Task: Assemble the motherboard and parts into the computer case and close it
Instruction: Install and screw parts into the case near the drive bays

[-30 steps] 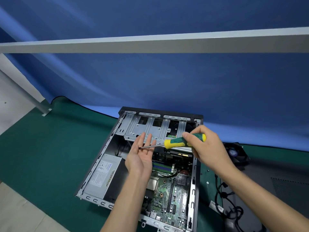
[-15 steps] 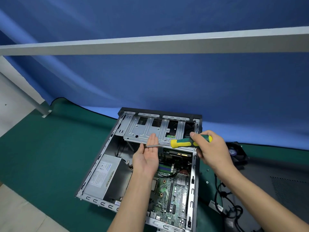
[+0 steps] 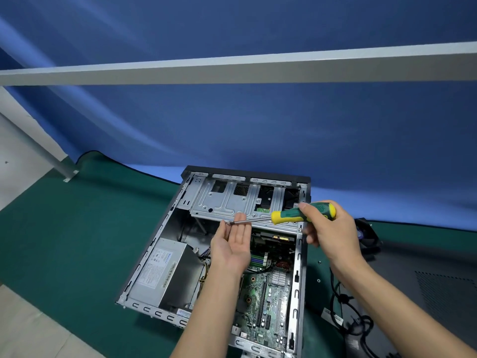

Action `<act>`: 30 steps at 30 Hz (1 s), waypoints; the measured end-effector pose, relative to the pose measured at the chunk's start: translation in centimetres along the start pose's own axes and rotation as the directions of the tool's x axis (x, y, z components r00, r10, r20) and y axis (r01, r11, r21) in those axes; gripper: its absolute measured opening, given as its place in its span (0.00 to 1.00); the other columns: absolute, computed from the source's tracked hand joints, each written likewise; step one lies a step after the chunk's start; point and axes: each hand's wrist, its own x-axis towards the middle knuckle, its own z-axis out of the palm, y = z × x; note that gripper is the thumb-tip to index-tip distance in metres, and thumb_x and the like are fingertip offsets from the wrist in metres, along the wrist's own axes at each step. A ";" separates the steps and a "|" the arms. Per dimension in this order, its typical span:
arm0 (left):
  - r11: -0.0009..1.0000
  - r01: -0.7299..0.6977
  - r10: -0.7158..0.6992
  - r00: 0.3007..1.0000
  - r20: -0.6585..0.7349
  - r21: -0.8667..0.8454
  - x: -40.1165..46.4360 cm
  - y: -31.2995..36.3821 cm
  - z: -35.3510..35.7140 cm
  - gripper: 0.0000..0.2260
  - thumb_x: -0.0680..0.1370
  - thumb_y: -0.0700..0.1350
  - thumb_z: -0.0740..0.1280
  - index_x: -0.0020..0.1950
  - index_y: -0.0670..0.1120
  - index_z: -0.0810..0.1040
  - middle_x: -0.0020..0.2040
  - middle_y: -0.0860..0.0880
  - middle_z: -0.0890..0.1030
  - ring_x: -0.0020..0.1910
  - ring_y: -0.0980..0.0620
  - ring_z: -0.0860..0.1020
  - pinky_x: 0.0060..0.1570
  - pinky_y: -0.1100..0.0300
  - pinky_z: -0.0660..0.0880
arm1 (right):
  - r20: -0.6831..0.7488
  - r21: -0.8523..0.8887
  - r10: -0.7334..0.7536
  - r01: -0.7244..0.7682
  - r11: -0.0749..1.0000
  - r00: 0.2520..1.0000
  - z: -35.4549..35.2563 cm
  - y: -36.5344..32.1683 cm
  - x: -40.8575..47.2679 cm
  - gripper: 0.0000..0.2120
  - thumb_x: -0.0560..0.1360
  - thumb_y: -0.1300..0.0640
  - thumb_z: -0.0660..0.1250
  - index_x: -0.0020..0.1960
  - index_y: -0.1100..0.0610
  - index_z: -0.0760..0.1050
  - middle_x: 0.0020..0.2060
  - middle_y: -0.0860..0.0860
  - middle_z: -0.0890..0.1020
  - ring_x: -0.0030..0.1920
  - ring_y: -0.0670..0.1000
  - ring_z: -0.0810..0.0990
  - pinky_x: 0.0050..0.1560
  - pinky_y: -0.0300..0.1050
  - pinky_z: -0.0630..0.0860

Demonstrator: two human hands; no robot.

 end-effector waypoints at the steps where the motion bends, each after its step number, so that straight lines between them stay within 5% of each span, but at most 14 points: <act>1: 1.000 -0.009 0.009 1.000 -0.006 0.008 0.0 0.0 0.1 0.09 0.82 0.41 0.59 0.55 0.36 0.72 0.60 0.40 0.78 0.63 0.45 0.76 0.60 0.49 0.70 | -0.009 0.001 -0.002 0.002 1.000 1.000 -0.1 0.1 0.0 0.09 0.74 0.53 0.71 0.44 0.59 0.75 0.25 0.53 0.76 0.22 0.48 0.70 0.21 0.36 0.67; 6: 0.994 -0.045 0.048 0.999 -0.023 0.103 0.3 0.0 0.0 0.16 0.82 0.41 0.58 0.68 0.36 0.68 0.59 0.40 0.78 0.62 0.46 0.76 0.62 0.52 0.70 | -0.031 -0.017 -0.033 0.033 0.999 0.999 0.0 0.3 -0.4 0.09 0.74 0.53 0.70 0.42 0.57 0.74 0.25 0.54 0.75 0.22 0.48 0.69 0.23 0.38 0.67; 15: 0.996 0.001 -0.002 1.000 0.015 0.084 -0.3 0.3 -0.3 0.09 0.81 0.40 0.60 0.49 0.34 0.73 0.46 0.39 0.82 0.50 0.44 0.79 0.58 0.50 0.73 | -0.061 -0.036 -0.046 0.044 0.998 0.997 -0.1 0.3 -0.6 0.10 0.73 0.52 0.70 0.40 0.56 0.74 0.24 0.52 0.73 0.24 0.50 0.68 0.27 0.44 0.65; 30: 0.992 0.083 -0.085 0.996 0.021 0.092 -0.1 0.6 -0.6 0.09 0.81 0.39 0.61 0.52 0.33 0.74 0.47 0.39 0.82 0.55 0.43 0.78 0.58 0.49 0.73 | -0.084 -0.062 -0.055 0.050 0.997 0.995 0.2 0.1 -1.0 0.09 0.73 0.52 0.70 0.40 0.55 0.73 0.22 0.49 0.73 0.22 0.47 0.68 0.25 0.41 0.65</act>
